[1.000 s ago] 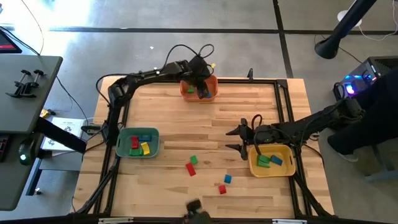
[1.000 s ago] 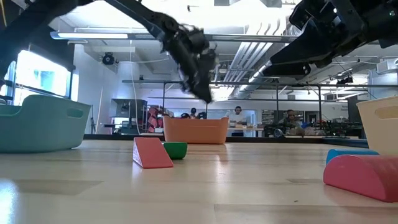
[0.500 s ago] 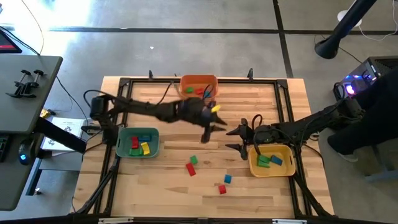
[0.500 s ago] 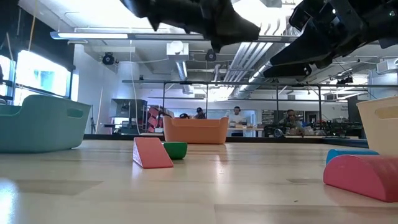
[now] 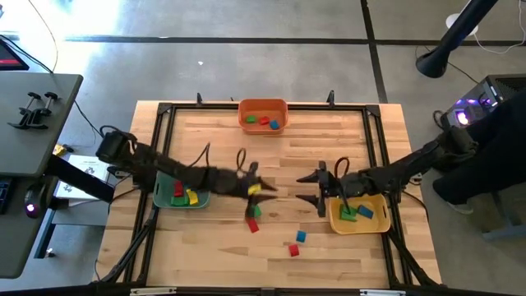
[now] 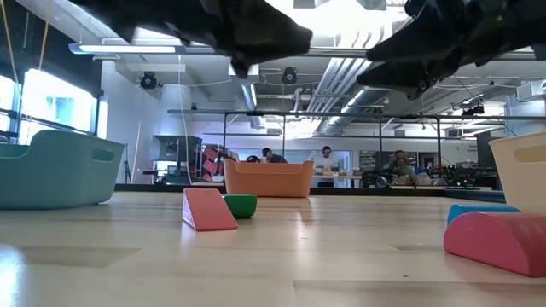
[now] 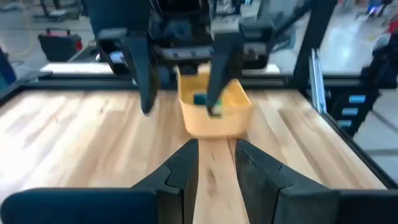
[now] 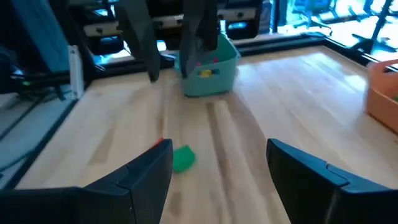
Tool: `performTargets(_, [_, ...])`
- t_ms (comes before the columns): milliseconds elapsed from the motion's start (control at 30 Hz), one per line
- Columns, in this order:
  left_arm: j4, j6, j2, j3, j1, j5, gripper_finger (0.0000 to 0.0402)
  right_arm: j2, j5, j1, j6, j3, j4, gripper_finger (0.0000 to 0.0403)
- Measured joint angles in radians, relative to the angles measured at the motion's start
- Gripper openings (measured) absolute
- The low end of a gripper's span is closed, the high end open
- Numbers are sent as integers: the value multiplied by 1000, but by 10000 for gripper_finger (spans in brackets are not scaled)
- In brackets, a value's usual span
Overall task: Sort blocks by size
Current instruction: Put the blue half cylindrical block into the orange bin
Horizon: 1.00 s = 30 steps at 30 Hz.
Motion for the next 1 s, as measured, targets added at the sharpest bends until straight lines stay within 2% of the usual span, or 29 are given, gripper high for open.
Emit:
performTargets(200, [-63, -22, 0, 0, -140, -156, 90, 203, 7, 60, 3, 33, 183, 254])
performTargets(400, [18, 40, -6, -64, -213, -159, 90, 430, -70, 92, -74, 223, 143, 254])
performTargets(533, [105, 36, -9, -135, -219, -161, 90, 532, -117, 97, -138, 376, -27, 254])
performTargets(800, [128, -66, -9, -195, -222, -160, 90, 592, -127, 80, -50, 650, -631, 254])
performTargets(900, [124, -105, -9, -195, -232, -160, 90, 592, -184, 102, -51, 698, -787, 254])
performTargets(1000, [129, -109, -9, -195, -247, -162, 90, 584, -300, 129, -50, 714, -910, 254])
